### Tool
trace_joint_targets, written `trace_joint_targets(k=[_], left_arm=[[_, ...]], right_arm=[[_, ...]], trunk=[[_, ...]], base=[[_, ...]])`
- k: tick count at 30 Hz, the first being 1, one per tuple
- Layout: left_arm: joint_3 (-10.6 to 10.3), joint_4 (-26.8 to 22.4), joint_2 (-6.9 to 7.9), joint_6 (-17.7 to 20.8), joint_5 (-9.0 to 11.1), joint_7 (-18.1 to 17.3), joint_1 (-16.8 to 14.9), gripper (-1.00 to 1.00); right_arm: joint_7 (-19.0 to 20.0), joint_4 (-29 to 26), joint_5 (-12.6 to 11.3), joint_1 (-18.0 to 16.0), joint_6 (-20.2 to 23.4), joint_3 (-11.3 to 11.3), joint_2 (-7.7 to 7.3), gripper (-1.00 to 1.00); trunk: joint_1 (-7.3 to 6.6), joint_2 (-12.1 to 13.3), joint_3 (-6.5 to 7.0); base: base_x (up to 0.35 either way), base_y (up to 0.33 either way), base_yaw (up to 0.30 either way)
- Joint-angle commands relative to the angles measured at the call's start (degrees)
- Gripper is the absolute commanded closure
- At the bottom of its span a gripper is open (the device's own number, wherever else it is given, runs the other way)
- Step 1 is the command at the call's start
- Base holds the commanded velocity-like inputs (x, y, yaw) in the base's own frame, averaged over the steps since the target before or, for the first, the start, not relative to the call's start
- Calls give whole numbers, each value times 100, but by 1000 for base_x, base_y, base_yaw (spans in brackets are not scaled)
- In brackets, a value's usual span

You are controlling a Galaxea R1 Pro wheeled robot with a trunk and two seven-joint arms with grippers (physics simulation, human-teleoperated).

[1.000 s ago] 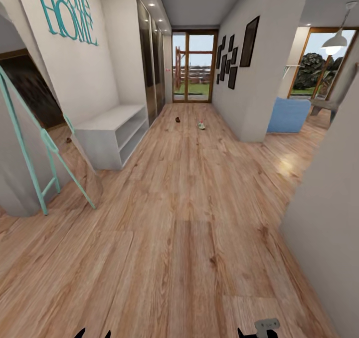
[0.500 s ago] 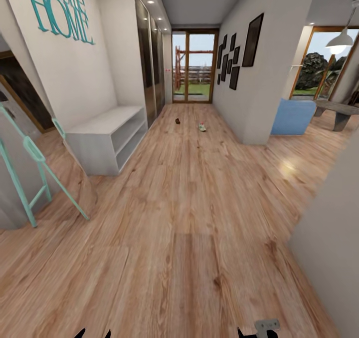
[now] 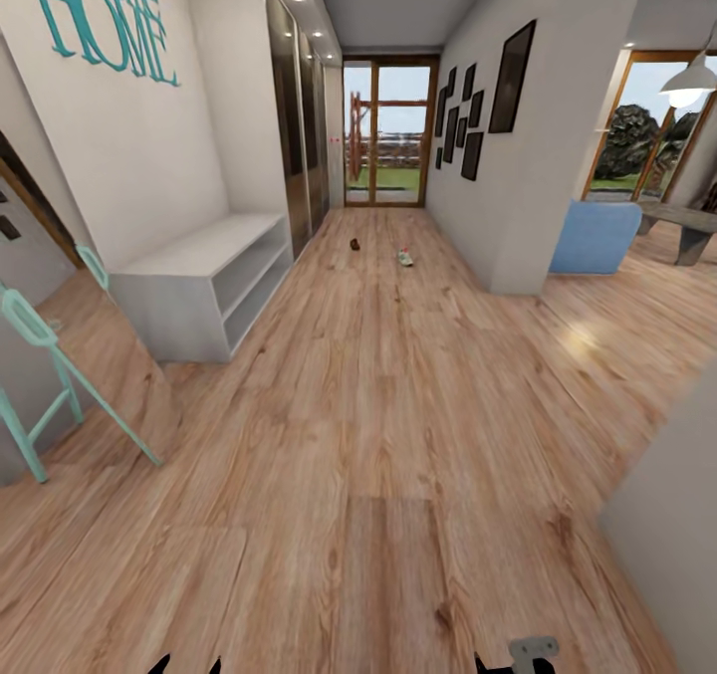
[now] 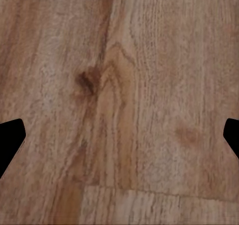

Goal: Pick up the two gym shoes and the two sandals from the corridor floor and place them onto the hallstand (shoe rack) in the corridor, making sure they are on the rack and not on the floor. Arrange them so the two gym shoes are next to each other and the two sandals are next to each other.

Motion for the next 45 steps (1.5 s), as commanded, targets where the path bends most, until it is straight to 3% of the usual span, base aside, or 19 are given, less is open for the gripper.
trace_joint_targets(k=[1,45], left_arm=[[38,4,-4,-3,7,-58,-5,-100],[37,-3,3,3,-18,-65,-4,-100]], right_arm=[[4,7,53,-3,-19,-49,-1,-100],[4,10,53,-3,-19,-49,-1,-100]], trunk=[[2,-2,-5],[2,-2,-5]], base=[[338,0,0],[338,0,0]])
